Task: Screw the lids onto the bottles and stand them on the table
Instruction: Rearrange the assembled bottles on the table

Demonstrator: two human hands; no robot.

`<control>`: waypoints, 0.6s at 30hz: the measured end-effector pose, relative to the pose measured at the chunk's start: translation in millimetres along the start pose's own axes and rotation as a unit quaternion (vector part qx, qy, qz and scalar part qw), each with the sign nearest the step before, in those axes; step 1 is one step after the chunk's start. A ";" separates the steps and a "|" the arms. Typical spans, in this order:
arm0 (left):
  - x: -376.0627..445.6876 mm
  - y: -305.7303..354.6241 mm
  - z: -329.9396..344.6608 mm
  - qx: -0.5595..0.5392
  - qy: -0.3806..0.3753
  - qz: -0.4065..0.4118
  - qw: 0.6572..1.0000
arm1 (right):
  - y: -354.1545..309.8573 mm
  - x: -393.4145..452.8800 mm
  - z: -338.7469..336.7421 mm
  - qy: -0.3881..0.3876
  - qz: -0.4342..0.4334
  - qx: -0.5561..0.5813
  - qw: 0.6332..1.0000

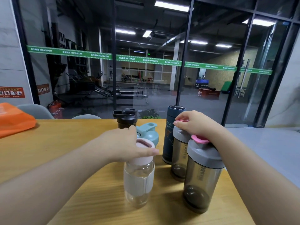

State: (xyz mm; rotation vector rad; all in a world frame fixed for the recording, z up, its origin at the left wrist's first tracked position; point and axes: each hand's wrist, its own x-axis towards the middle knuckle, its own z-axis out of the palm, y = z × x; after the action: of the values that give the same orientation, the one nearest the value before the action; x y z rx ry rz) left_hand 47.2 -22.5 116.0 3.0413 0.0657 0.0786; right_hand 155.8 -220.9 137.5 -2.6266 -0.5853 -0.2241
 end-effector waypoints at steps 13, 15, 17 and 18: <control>9.7 -24.9 -6.7 -0.168 -0.069 0.137 0.974 | -2.2 -0.9 -0.9 -0.006 0.000 -0.003 1.000; 10.3 -16.3 -0.1 -0.150 -0.019 0.125 0.981 | -2.6 -1.5 -1.2 -0.006 -0.001 -0.002 1.000; 10.3 -8.3 7.2 -0.138 0.017 0.131 0.982 | -2.4 -1.9 -1.2 -0.006 -0.002 -0.001 1.000; 10.5 -5.6 9.3 -0.134 0.026 0.131 0.982 | -2.8 -1.9 -1.2 -0.006 -0.003 0.001 1.000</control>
State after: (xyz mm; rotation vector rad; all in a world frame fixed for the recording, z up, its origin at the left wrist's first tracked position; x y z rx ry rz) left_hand 57.9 -17.4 106.8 2.7600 -0.3172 0.1716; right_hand 152.9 -219.9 139.1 -2.6270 -0.5976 -0.2104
